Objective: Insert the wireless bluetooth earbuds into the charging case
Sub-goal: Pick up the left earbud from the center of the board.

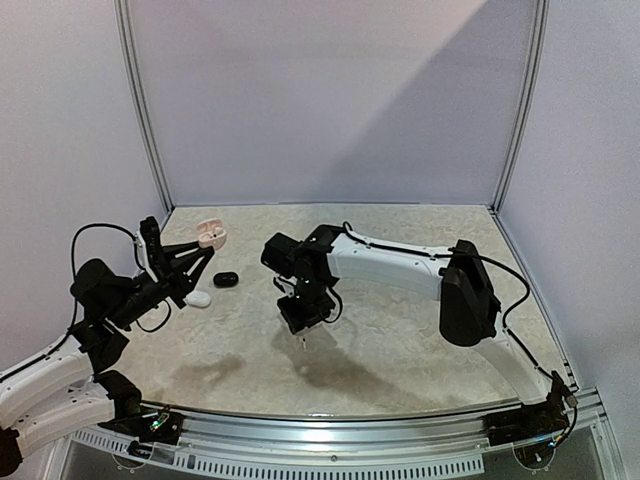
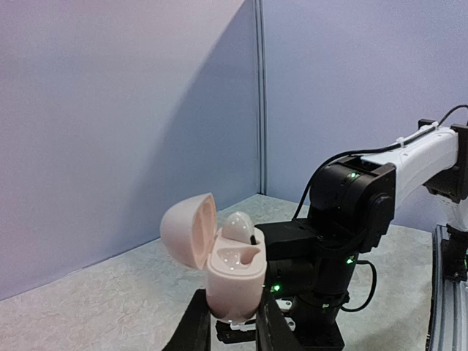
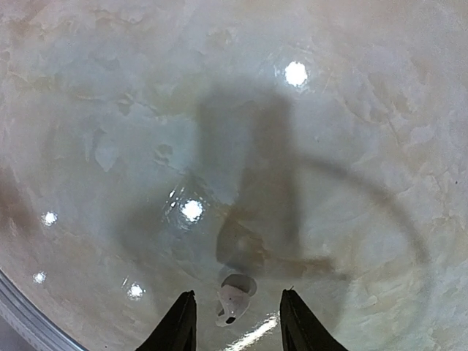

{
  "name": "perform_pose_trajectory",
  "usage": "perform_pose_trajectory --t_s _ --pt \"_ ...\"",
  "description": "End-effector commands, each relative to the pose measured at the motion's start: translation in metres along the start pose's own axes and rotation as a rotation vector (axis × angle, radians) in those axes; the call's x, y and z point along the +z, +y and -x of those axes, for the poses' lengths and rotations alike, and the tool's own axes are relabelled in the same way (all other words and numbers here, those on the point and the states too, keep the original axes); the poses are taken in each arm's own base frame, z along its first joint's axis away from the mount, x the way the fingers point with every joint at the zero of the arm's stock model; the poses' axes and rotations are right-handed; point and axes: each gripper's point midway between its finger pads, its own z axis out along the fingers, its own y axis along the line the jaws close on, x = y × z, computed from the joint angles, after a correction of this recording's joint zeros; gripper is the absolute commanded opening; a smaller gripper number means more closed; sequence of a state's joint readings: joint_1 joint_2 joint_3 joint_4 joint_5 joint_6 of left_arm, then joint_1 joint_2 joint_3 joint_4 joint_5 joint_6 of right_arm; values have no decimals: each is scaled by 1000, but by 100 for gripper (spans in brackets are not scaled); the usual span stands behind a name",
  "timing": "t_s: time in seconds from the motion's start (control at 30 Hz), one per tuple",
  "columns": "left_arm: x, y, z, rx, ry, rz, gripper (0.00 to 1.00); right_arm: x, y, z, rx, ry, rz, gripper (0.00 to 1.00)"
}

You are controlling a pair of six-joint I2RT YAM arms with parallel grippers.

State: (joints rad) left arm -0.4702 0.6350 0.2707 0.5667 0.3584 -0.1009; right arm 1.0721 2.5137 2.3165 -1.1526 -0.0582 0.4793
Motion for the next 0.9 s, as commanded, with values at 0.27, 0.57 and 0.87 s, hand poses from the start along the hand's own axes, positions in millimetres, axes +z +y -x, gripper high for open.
perform_pose_trajectory --t_s 0.27,0.57,0.87 --pt "-4 -2 -10 11 4 -10 0 25 0 -13 -16 53 -32 32" --pt "-6 -4 -8 21 -4 -17 0 23 4 -15 -40 46 -45 29" --pt "-7 -4 -7 22 -10 -19 0 29 2 -20 -42 66 -58 25"
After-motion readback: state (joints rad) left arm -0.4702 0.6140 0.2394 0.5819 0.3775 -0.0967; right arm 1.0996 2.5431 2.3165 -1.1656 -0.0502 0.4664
